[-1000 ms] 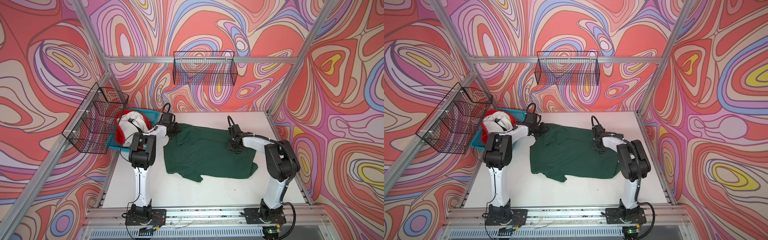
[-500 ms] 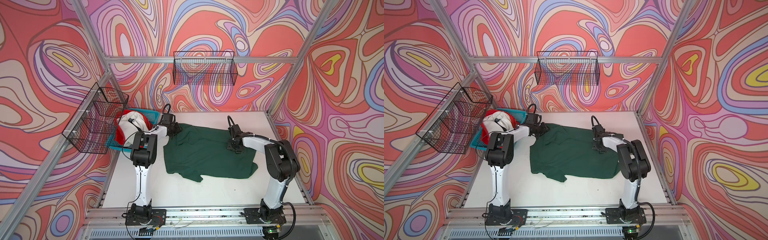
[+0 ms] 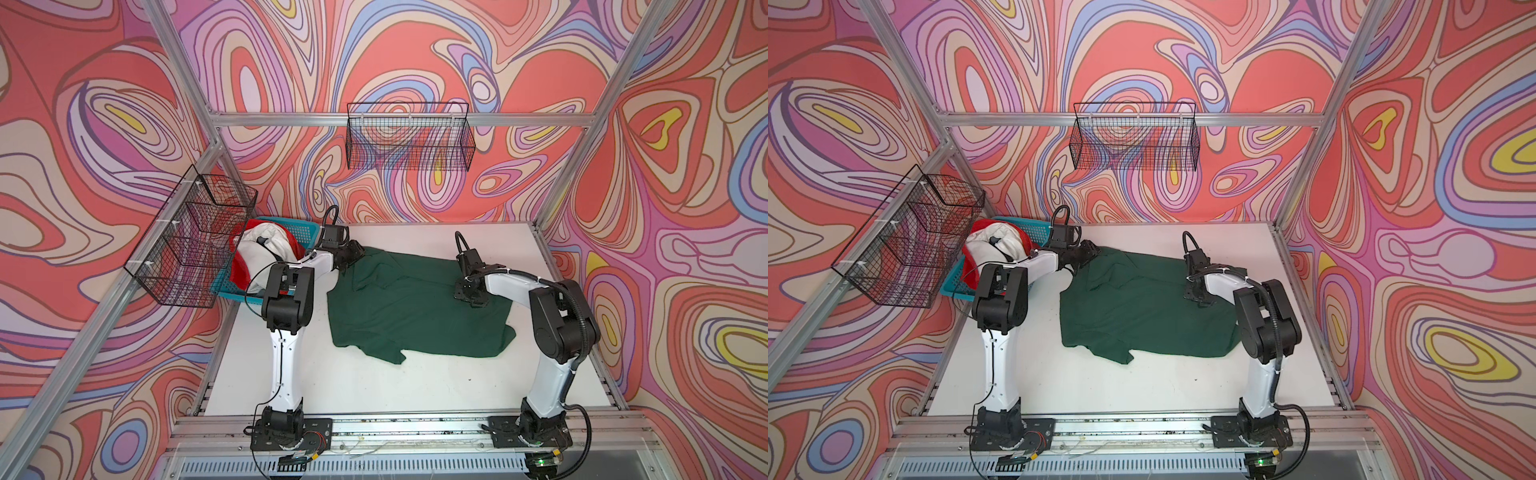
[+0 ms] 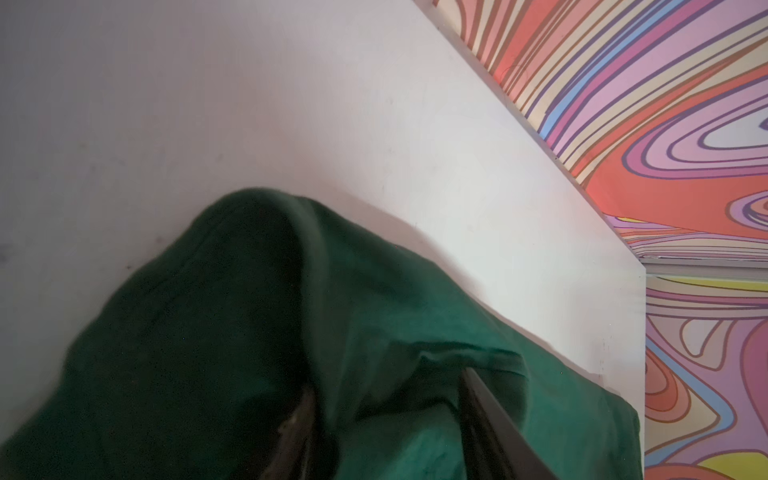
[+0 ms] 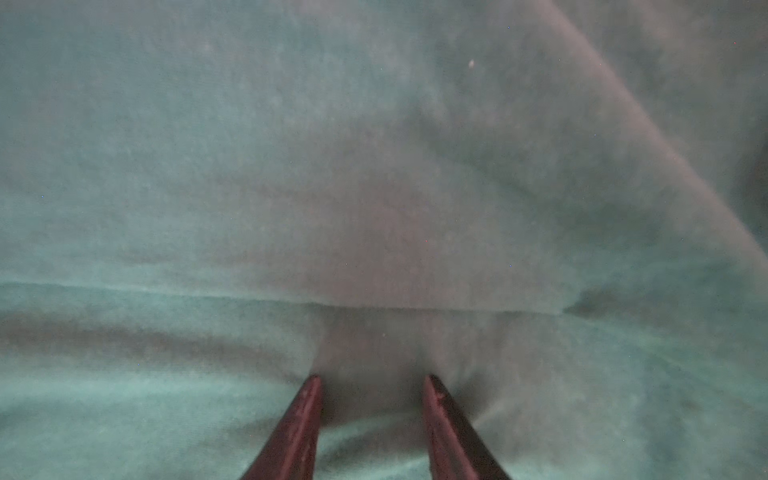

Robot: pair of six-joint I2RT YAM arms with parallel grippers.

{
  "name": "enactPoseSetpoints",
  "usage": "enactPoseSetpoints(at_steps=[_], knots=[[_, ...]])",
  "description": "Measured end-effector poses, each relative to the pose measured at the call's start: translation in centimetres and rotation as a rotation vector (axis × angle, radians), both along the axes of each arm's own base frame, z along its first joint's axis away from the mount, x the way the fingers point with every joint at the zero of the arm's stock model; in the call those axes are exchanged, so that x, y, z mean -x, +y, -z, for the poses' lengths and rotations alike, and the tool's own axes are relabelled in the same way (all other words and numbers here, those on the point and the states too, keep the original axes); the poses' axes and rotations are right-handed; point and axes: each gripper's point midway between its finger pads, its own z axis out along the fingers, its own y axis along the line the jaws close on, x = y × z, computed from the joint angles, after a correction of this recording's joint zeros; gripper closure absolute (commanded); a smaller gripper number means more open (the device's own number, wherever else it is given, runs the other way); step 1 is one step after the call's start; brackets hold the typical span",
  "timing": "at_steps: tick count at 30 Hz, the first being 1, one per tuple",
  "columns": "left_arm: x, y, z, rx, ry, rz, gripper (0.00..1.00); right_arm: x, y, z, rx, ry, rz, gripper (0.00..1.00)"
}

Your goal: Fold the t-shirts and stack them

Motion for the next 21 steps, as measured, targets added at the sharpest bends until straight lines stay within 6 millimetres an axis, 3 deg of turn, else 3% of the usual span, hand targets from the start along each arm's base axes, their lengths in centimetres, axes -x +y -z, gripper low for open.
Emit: enactPoseSetpoints(at_steps=[5, 16, 21], knots=[[-0.39, -0.27, -0.66, 0.013, -0.022, 0.009, 0.67, 0.00, 0.00, 0.00, 0.000, 0.000, -0.001, 0.57], [-0.53, -0.62, -1.05, 0.027, -0.039, 0.026, 0.97, -0.02, 0.00, -0.01, 0.002, 0.000, -0.006, 0.57], [-0.50, -0.63, -1.03, 0.016, -0.045, 0.038, 1.00, -0.01, 0.00, 0.00, 0.002, 0.000, -0.007, 0.57]])
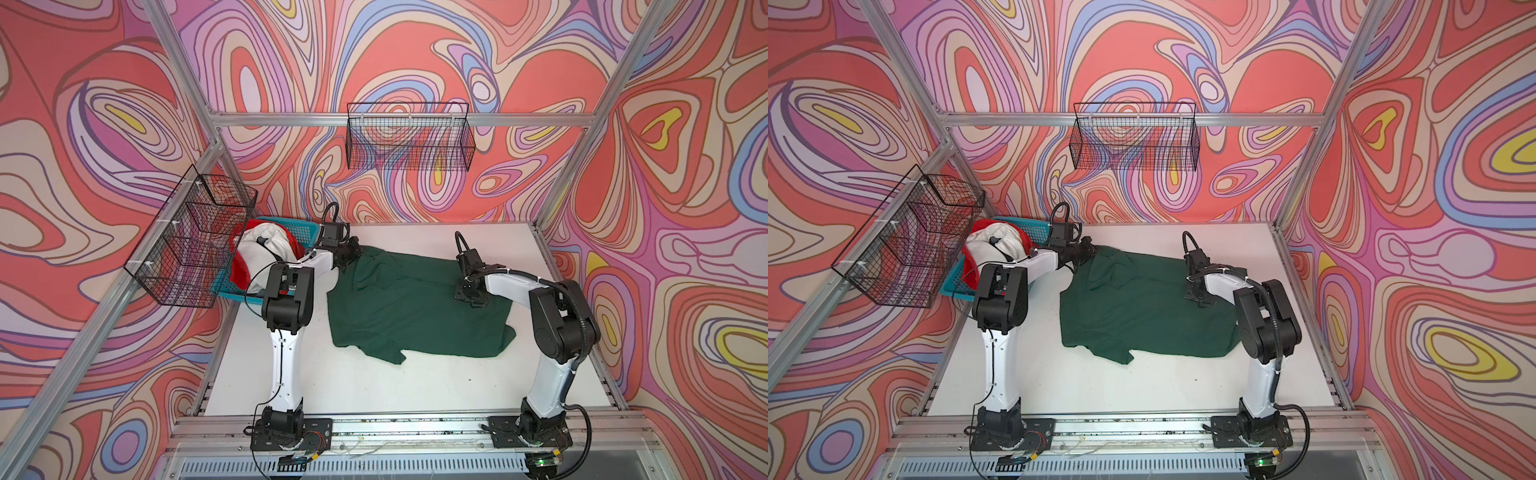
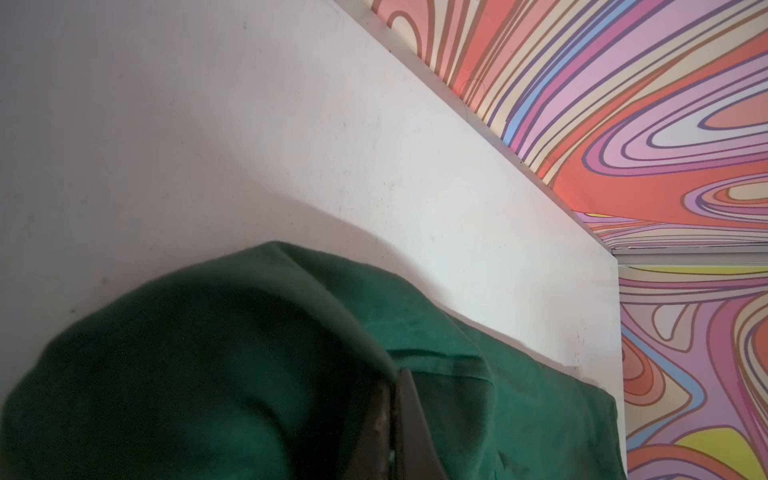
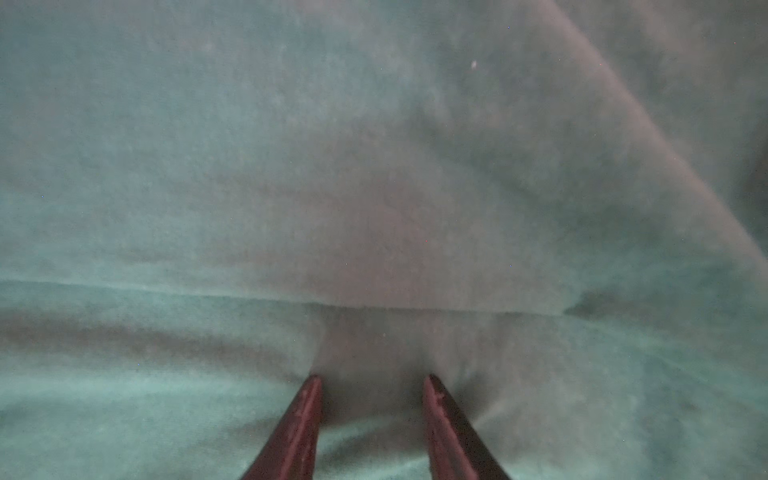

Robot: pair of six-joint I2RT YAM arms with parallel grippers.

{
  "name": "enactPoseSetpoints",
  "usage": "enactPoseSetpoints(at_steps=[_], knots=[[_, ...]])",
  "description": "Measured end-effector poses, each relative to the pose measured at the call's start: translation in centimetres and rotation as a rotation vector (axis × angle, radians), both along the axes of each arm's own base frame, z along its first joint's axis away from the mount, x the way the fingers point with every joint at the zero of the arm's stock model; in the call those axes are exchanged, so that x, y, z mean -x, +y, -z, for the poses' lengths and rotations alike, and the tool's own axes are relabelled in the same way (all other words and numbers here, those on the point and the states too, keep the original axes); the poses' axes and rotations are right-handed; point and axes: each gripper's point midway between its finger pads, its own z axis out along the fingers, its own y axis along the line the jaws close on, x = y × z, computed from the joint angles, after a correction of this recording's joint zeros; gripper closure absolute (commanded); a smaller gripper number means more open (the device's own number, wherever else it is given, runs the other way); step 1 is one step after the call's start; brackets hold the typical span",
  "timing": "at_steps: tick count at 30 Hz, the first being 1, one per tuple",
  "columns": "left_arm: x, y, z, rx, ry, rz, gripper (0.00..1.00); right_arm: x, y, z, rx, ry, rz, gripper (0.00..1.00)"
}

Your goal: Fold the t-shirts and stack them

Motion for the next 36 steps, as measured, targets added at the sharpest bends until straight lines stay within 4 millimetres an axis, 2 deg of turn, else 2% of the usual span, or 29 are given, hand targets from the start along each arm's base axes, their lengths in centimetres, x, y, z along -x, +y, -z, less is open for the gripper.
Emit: enactPoseSetpoints(at_steps=[4, 13, 20, 28, 31, 36], knots=[[-0.1, 0.1, -0.2, -0.006, -0.007, 0.010, 1.00, 0.0, 0.0, 0.0, 0.000, 0.000, 0.000, 0.57], [-1.6, 1.2, -2.6, -0.023, -0.065, 0.014, 1.00, 0.0, -0.1, 0.0, -0.001, -0.007, 0.000, 0.57], [-1.8, 2.5, -2.7, -0.051, -0.053, 0.007, 1.00, 0.0, -0.2, 0.0, -0.002, -0.012, 0.002, 0.57], [-4.7, 3.7, -3.9, -0.086, -0.084, 0.002, 1.00, 0.0, -0.4, 0.0, -0.002, -0.014, 0.002, 0.57], [-5.0, 3.9, -3.6, -0.102, -0.069, 0.008, 1.00, 0.0, -0.4, 0.0, -0.001, -0.015, 0.003, 0.57], [-3.9, 4.5, -1.7, -0.139, -0.013, 0.000, 1.00, -0.1, -0.6, 0.0, -0.001, -0.013, 0.008, 0.57]])
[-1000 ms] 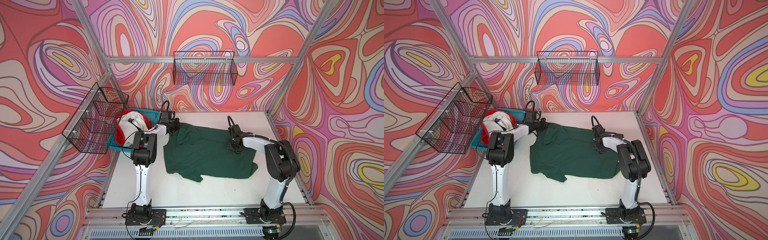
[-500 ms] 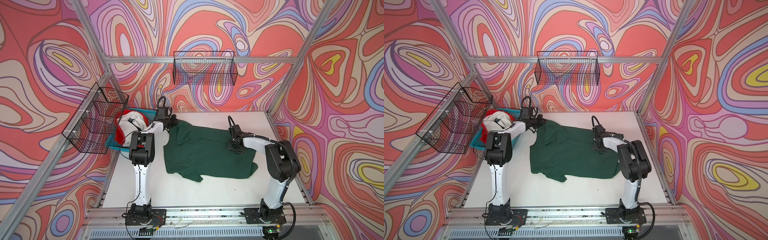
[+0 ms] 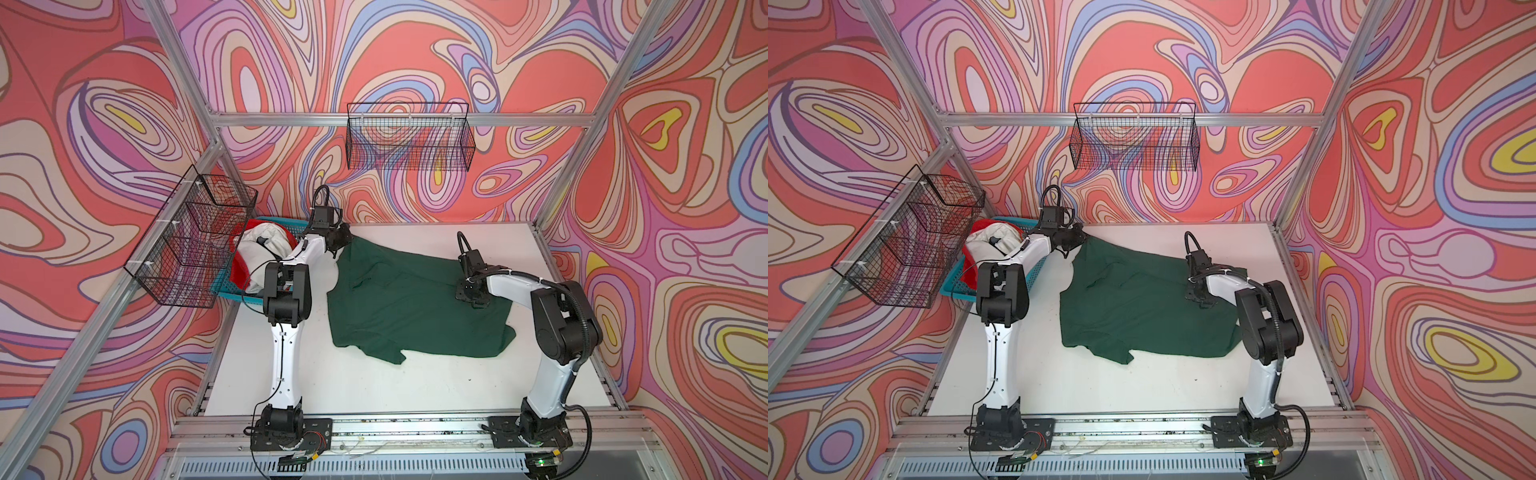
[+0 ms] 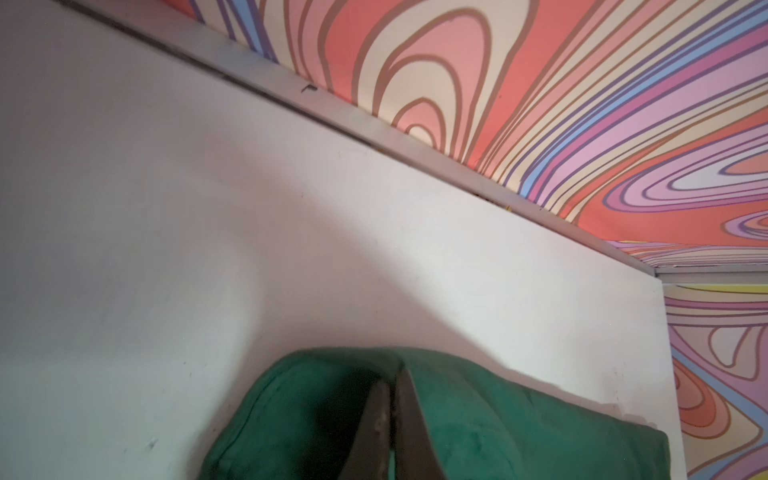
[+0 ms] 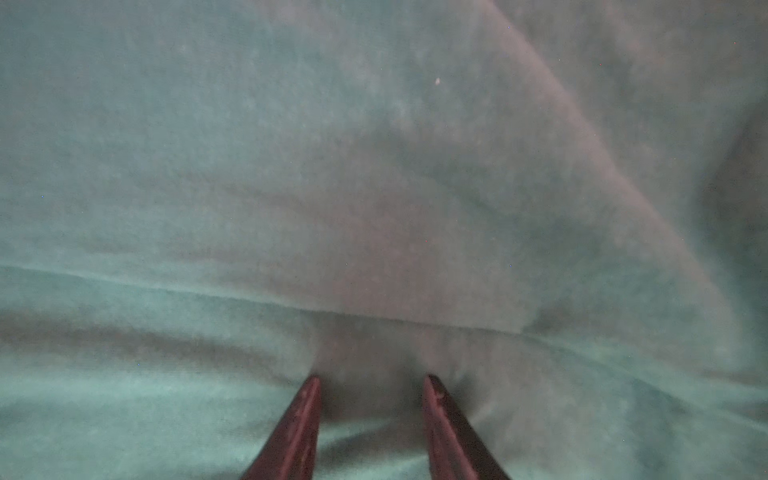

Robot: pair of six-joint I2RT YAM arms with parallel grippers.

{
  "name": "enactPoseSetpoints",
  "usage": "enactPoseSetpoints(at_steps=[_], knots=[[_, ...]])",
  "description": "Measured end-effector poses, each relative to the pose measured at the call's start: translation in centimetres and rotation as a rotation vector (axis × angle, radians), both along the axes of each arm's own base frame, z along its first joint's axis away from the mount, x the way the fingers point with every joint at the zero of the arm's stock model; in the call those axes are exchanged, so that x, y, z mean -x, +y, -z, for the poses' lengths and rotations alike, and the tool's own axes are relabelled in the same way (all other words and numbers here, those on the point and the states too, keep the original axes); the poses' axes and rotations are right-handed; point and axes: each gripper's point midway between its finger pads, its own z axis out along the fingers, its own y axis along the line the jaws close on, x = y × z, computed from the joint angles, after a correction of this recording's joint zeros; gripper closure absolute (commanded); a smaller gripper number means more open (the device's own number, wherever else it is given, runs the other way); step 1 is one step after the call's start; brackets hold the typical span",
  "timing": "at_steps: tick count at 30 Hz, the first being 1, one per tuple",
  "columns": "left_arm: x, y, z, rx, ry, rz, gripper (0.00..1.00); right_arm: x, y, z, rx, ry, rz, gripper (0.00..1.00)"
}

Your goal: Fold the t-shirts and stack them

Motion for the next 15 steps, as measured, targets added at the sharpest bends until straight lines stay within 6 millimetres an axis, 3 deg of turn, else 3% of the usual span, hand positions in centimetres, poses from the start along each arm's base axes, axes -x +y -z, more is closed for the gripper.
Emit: enactPoseSetpoints(at_steps=[4, 6, 8, 12, 15], knots=[[1.5, 0.8, 2.6, -0.032, 0.065, -0.025, 1.00, -0.5, -0.7, 0.0, 0.002, 0.010, 0.020, 0.57], [2.0, 1.2, 3.4, -0.051, 0.090, -0.037, 0.75, -0.9, -1.2, 0.0, 0.001, 0.011, 0.033, 0.56], [2.4, 1.4, 3.6, -0.063, 0.100, -0.046, 0.63, -1.4, -1.4, -0.1, 0.000, 0.009, 0.041, 0.50], [3.7, 1.6, 2.0, -0.067, 0.096, -0.055, 0.44, -1.9, -1.7, -0.8, 0.006, 0.007, 0.046, 0.33], [5.1, 1.5, -0.9, -0.066, 0.052, -0.058, 0.37, -2.5, -2.0, -1.8, 0.011, -0.011, 0.051, 0.18]])
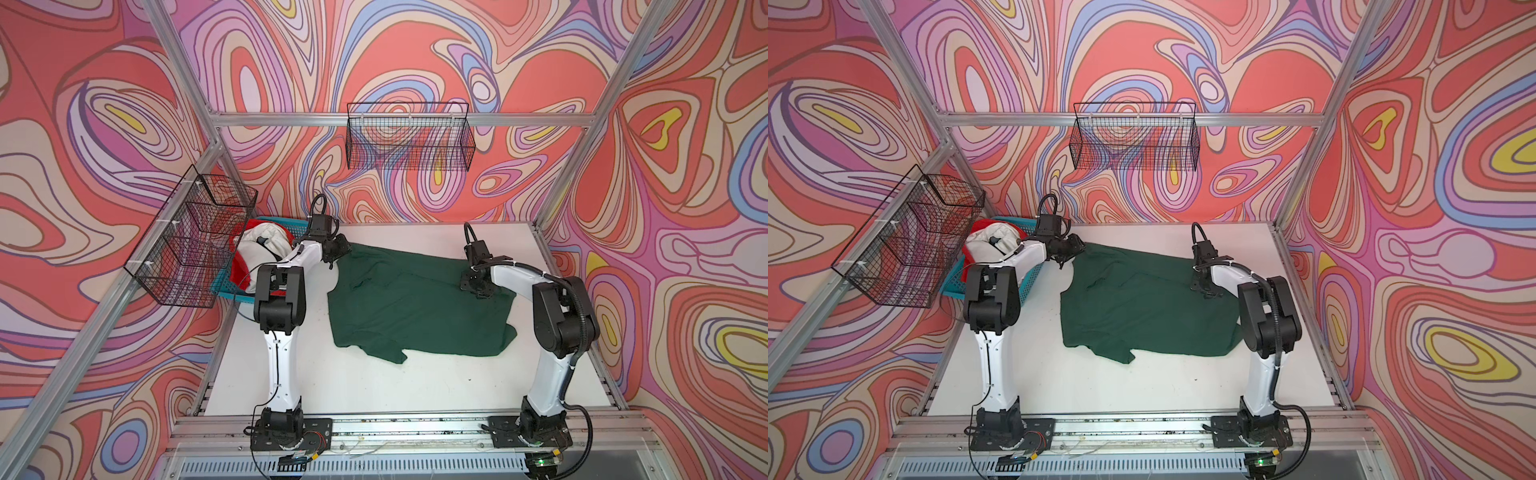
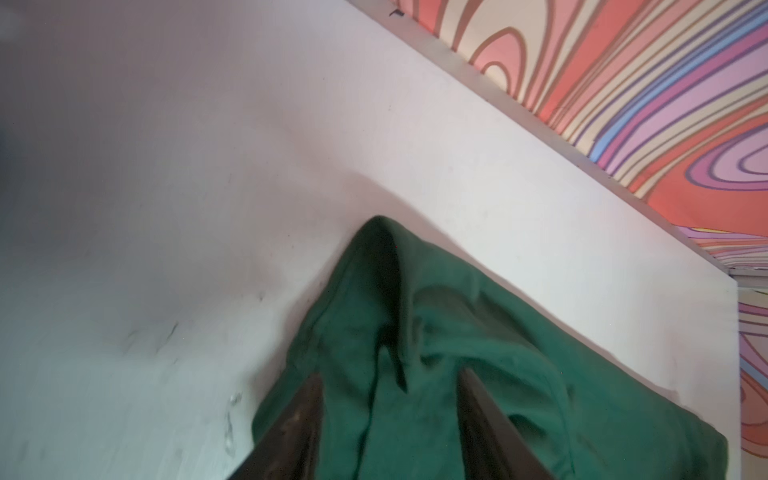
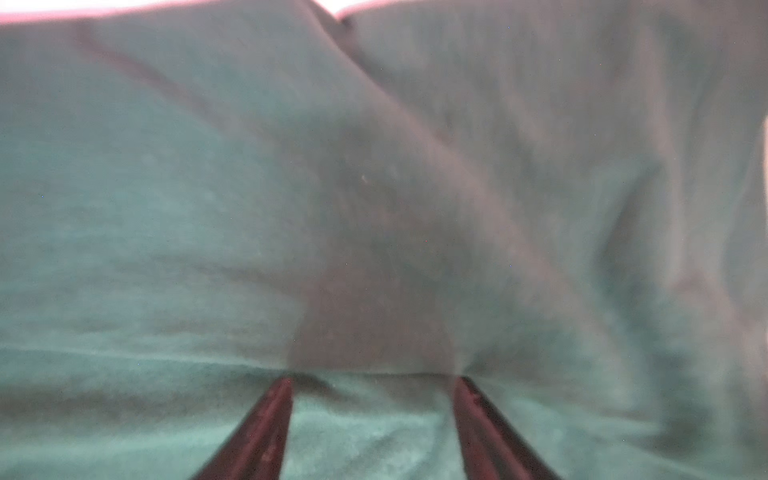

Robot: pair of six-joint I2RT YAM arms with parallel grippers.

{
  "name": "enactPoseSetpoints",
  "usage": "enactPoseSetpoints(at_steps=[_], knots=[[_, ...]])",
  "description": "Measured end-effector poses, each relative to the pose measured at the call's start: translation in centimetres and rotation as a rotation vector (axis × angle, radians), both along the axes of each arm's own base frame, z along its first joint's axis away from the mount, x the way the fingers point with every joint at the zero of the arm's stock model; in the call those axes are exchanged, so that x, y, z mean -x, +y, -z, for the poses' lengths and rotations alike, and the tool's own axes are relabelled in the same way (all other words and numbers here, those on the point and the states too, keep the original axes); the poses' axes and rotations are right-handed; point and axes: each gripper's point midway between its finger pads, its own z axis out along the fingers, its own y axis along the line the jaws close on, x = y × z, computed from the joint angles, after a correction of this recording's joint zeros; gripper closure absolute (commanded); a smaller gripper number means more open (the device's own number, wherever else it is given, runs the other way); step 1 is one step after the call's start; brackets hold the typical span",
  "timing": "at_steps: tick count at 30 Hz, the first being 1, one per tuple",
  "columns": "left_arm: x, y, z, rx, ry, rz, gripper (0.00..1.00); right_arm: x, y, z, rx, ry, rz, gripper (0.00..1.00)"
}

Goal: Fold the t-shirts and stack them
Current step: 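Move both grippers to the shirt hem corners nearest the robot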

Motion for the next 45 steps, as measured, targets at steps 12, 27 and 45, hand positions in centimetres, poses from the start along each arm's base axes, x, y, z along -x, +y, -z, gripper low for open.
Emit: enactPoseSetpoints(at_steps=[12, 27, 45], knots=[[10.9, -2.6, -6.3, 0.008, -0.111, 0.060, 0.16, 5.8, -2.2, -10.6, -0.019, -0.190, 0.081, 0.08], [28.6, -0.6, -9.3, -0.089, -0.194, 0.078, 0.08, 20.9, -5.4, -6.9, -0.040, 0.002, 0.277, 0.18], [38.2, -3.6, -2.7, -0.031, 0.028, 0.279, 0.25, 22.2, -7.1, -1.9, -0.110, -0.006, 0.498, 0.42]])
